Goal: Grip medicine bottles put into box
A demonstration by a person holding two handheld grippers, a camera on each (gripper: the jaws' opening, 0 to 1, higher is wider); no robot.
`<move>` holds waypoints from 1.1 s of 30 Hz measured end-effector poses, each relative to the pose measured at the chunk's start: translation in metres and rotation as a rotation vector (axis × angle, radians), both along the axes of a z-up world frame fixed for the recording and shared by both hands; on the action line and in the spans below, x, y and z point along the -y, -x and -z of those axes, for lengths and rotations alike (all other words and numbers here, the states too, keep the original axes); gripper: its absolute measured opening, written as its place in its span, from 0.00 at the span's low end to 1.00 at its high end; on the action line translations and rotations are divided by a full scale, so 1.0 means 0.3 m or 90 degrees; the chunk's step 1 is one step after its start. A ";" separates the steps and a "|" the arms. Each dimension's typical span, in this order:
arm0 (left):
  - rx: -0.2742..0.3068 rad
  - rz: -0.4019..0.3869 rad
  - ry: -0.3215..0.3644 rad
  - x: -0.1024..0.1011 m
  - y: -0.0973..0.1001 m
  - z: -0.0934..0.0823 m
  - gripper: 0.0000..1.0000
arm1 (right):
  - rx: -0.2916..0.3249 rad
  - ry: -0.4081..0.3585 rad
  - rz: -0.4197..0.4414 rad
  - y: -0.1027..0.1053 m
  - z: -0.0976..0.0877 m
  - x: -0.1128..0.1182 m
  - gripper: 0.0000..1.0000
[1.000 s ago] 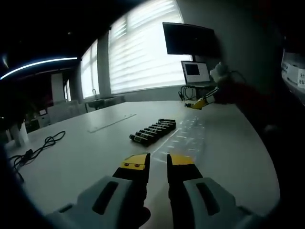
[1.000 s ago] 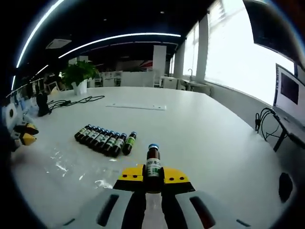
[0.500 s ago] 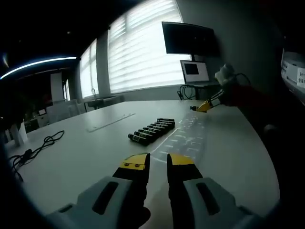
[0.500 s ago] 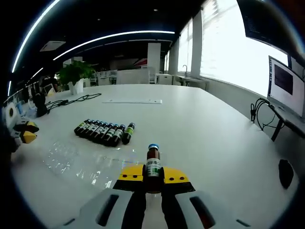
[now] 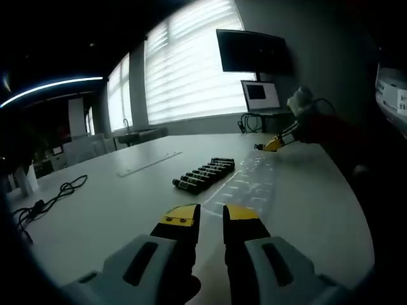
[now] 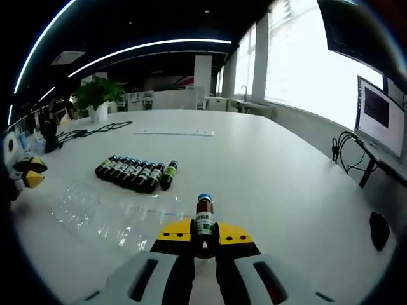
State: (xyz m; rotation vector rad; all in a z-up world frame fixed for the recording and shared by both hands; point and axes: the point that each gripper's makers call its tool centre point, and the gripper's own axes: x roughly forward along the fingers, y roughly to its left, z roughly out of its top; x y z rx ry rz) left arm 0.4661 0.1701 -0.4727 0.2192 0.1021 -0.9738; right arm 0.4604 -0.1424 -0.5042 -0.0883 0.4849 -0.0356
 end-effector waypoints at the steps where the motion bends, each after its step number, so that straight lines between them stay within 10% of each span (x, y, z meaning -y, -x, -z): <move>1: 0.000 0.000 -0.001 0.000 0.000 0.001 0.09 | -0.003 0.006 -0.003 -0.001 0.004 -0.001 0.07; 33: -0.006 0.003 -0.009 0.006 0.002 0.018 0.09 | -0.027 0.001 -0.054 0.081 -0.008 -0.003 0.00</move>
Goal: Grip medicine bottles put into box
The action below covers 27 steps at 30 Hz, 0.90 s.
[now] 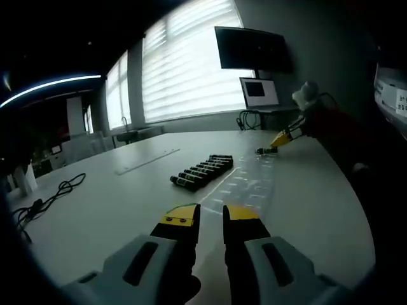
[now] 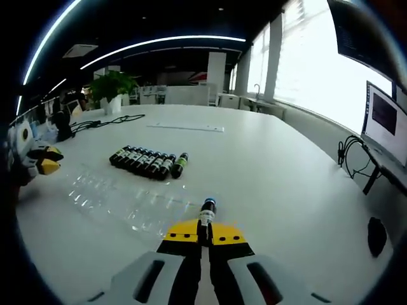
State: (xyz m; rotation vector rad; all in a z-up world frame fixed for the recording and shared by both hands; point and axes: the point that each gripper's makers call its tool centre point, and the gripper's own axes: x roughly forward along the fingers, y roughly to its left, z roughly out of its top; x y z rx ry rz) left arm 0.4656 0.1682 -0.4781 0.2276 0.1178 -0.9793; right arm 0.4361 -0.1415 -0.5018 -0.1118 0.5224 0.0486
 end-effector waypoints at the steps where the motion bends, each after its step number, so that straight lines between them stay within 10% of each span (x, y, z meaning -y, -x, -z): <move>1: 0.000 0.000 0.000 0.000 0.000 0.000 0.09 | -0.001 0.000 0.002 -0.001 0.002 0.004 0.00; 27: 0.000 0.003 0.000 0.006 0.005 0.001 0.09 | -0.009 -0.004 0.004 -0.008 0.020 0.007 0.00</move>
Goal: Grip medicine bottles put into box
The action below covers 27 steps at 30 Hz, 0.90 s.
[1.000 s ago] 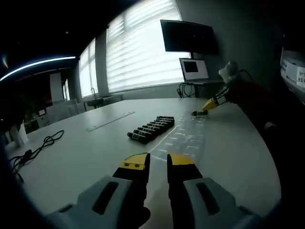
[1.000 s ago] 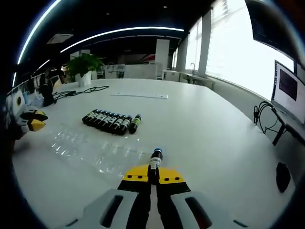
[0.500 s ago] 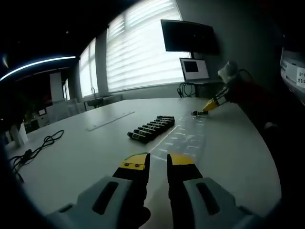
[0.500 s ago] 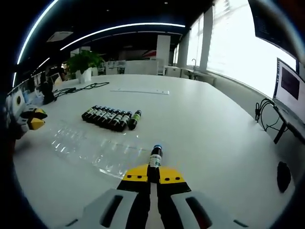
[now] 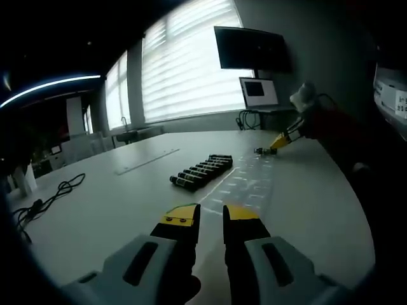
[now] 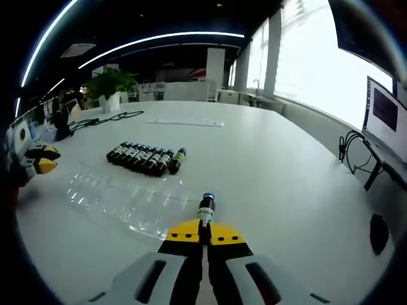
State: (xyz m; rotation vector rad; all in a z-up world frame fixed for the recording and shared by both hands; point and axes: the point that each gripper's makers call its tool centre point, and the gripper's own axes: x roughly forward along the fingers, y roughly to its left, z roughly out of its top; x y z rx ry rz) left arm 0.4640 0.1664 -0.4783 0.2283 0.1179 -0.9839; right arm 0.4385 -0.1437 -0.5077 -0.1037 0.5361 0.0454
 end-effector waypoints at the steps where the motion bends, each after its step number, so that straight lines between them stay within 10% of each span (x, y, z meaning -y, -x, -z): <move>1: 0.000 0.000 0.000 0.000 0.000 0.000 0.09 | 0.005 0.000 0.000 -0.001 -0.007 0.001 0.00; 27: 0.002 -0.001 0.005 -0.002 0.001 -0.009 0.09 | 0.075 0.011 -0.033 -0.051 -0.065 -0.048 0.00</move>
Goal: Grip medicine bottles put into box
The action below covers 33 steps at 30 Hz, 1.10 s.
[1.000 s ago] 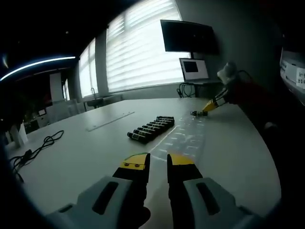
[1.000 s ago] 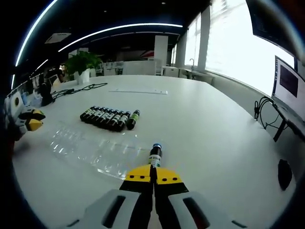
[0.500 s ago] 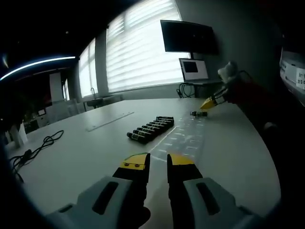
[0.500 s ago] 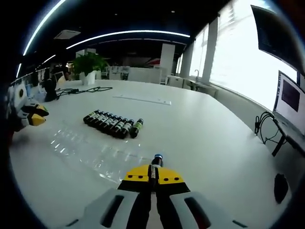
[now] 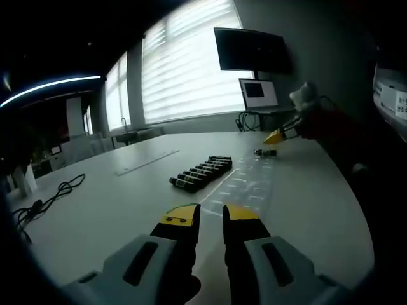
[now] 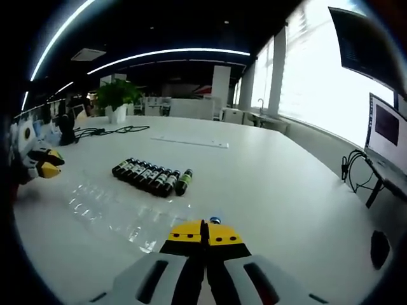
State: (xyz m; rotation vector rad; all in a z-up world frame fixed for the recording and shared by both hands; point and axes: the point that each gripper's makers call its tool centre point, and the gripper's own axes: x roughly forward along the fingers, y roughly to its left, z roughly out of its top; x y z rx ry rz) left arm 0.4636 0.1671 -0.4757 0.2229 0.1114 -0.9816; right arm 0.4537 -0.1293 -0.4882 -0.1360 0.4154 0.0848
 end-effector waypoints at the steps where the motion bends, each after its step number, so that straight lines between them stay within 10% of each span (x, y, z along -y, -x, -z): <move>1: 0.000 -0.002 0.000 -0.001 -0.002 -0.001 0.09 | -0.002 -0.001 -0.002 -0.003 0.001 -0.003 0.00; 33: -0.014 -0.002 0.006 -0.001 -0.009 0.010 0.09 | 0.017 0.031 -0.050 -0.173 -0.073 -0.067 0.01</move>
